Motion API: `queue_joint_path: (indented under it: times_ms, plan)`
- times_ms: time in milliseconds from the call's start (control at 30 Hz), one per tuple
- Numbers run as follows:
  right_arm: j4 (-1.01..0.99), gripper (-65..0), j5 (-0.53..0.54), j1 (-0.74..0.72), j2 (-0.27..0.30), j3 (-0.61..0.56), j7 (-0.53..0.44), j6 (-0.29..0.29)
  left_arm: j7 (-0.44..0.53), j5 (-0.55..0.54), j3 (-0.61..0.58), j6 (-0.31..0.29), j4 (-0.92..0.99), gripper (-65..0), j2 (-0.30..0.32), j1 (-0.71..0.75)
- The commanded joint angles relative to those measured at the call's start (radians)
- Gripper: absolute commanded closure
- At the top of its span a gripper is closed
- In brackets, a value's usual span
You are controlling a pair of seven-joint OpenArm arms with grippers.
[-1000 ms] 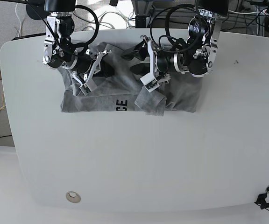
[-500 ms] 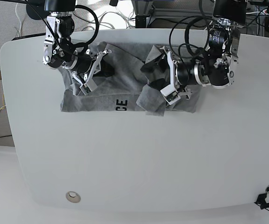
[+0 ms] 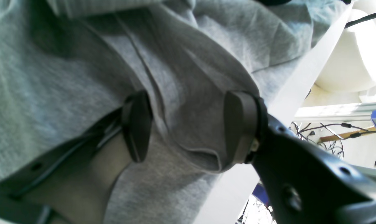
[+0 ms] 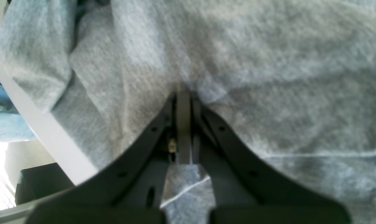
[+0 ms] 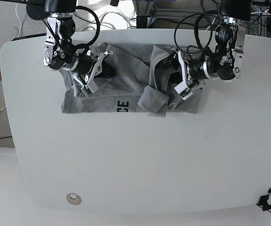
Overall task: Fold the T-shirt properly
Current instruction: 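Press and smooth the folded side with the left gripper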
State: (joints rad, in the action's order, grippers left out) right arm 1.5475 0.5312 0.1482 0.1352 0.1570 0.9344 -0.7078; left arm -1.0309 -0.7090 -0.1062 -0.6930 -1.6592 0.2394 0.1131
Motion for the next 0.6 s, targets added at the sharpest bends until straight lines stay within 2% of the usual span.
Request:
queue_joint_path:
  times_ms: [0,100,267,567]
  plan:
    - [0.0,0.0,-0.05,0.001,0.007,0.002,0.041,0.01,0.016,-0.022,0.004,-0.005,-0.022,-32.2,0.007,-0.013]
    - [0.0,0.0,-0.05,0.003,0.007,0.002,0.041,0.01,0.017,-0.022,0.006,-0.005,-0.022,-30.5,0.007,-0.013]
    - [0.0,0.0,-0.05,0.004,0.007,0.002,0.041,0.01,0.017,-0.022,0.006,-0.005,-0.017,-9.5,0.007,-0.014]
    - [0.0,0.0,-0.05,0.001,0.007,0.002,0.041,0.01,0.019,-0.016,0.007,-0.005,-0.014,-9.0,0.007,-0.019]
